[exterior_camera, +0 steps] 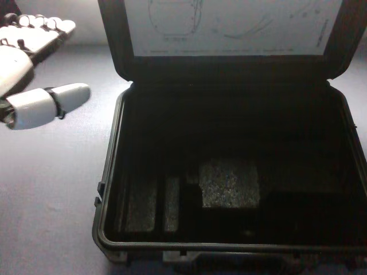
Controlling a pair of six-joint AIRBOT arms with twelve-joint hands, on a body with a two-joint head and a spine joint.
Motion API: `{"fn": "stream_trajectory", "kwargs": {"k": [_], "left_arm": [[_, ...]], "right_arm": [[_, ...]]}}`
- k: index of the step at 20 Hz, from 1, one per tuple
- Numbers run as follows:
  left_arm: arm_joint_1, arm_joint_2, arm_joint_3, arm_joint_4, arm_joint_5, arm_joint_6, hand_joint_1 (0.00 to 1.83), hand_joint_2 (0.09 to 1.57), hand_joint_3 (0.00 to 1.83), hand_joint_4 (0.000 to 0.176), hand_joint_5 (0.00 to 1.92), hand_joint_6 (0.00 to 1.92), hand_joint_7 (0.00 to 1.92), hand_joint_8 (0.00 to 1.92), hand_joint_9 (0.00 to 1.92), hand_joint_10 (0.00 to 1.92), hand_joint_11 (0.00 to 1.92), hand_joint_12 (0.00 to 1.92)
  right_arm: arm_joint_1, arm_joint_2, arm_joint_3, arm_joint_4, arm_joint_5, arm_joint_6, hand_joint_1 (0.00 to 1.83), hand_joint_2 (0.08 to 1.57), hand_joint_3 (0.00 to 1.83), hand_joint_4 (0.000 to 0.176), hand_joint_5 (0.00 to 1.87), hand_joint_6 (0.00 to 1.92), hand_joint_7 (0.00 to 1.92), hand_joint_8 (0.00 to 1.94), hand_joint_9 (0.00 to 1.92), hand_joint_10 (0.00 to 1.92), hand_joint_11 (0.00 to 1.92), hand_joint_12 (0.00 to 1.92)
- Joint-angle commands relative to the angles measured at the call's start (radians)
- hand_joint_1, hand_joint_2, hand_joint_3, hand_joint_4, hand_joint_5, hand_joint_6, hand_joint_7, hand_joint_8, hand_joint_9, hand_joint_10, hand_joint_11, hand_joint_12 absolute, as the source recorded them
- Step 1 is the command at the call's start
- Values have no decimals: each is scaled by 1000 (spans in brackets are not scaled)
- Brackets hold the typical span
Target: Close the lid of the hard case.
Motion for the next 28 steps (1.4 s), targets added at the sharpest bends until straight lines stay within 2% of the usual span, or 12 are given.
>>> {"fn": "stream_trajectory", "kwargs": {"k": [1, 5, 10, 15, 18, 20, 21, 24, 25, 26, 27, 28], "left_arm": [[-30, -3, 17, 14, -69, -4, 0, 1258, 0, 0, 48, 3, 34, 1, 26, 0, 16, 8], [-131, -45, 79, 58, 28, -4, 0, 1244, 0, 0, 61, 6, 43, 4, 34, 3, 27, 13], [-236, -77, 132, 122, 122, -4, 0, 1235, 0, 0, 70, 6, 59, 8, 41, 4, 43, 21], [-352, -117, 173, 217, 214, -4, 0, 1225, 0, 0, 77, 6, 62, 6, 37, 6, 36, 19], [-341, -99, 143, 231, 177, -5, 0, 1208, 0, 0, 72, 2, 51, 0, 23, 0, 15, 11], [-303, -71, 106, 231, 104, -42, 0, 1202, 0, 0, 104, 13, 87, 14, 54, 12, 50, 27], [-277, -57, 93, 232, 59, -76, 0, 1181, 0, 0, 96, 7, 86, 11, 54, 10, 67, 36], [-204, 1, 28, 233, -56, -111, 0, 1179, 0, 0, 107, 9, 100, 12, 64, 11, 49, 31], [-188, 15, 12, 234, -74, -111, 0, 1205, 0, 0, 117, 11, 109, 13, 77, 13, 63, 38], [-165, 33, -12, 239, -99, -111, 0, 1212, 3, 0, 119, 11, 106, 10, 83, 14, 76, 45], [-150, 45, -26, 243, -115, -111, 0, 1228, 9, 0, 115, 8, 100, 6, 81, 12, 74, 45], [-133, 56, -40, 246, -129, -111, 0, 1240, 13, 0, 118, 8, 98, 4, 70, 6, 57, 38]], "right_arm": [[22, -2, 19, 31, 72, -2, 141, 1303, 1, 0, 170, 1, 161, 4, 125, 7, 112, 70], [120, -38, 88, 19, -24, -2, 112, 1317, 4, 0, 168, 1, 165, 2, 111, 2, 93, 43], [309, -104, 164, -81, -205, -54, 176, 1297, 0, 0, 180, 3, 184, 8, 117, 2, 104, 37], [388, -131, 191, -130, -272, -84, 188, 1322, 6, 0, 181, 0, 196, 1, 151, 3, 131, 42], [394, -124, 164, -172, -254, -84, 165, 1296, 0, 0, 182, 1, 188, 0, 139, 0, 123, 36], [394, -103, 128, -192, -218, -84, 105, 1284, 0, 0, 180, 2, 173, 0, 115, 0, 102, 25], [393, -95, 108, -199, -199, -84, 98, 1276, 0, 22, 176, 0, 151, 0, 100, 0, 98, 23], [369, -66, 47, -217, -128, -84, 101, 1274, 0, 34, 163, 0, 116, 0, 87, 0, 84, 18], [356, -57, 32, -217, -106, -82, 74, 1262, 0, 54, 156, 0, 120, 1, 93, 2, 90, 21], [329, -44, 9, -216, -62, -74, 64, 1252, 0, 65, 156, 0, 127, 4, 104, 6, 104, 28], [308, -37, -4, -214, -33, -65, 81, 1259, 0, 38, 163, 2, 144, 8, 116, 8, 110, 31], [284, -27, -19, -210, -3, -58, 106, 1254, 0, 28, 166, 3, 141, 4, 112, 5, 104, 30]]}}
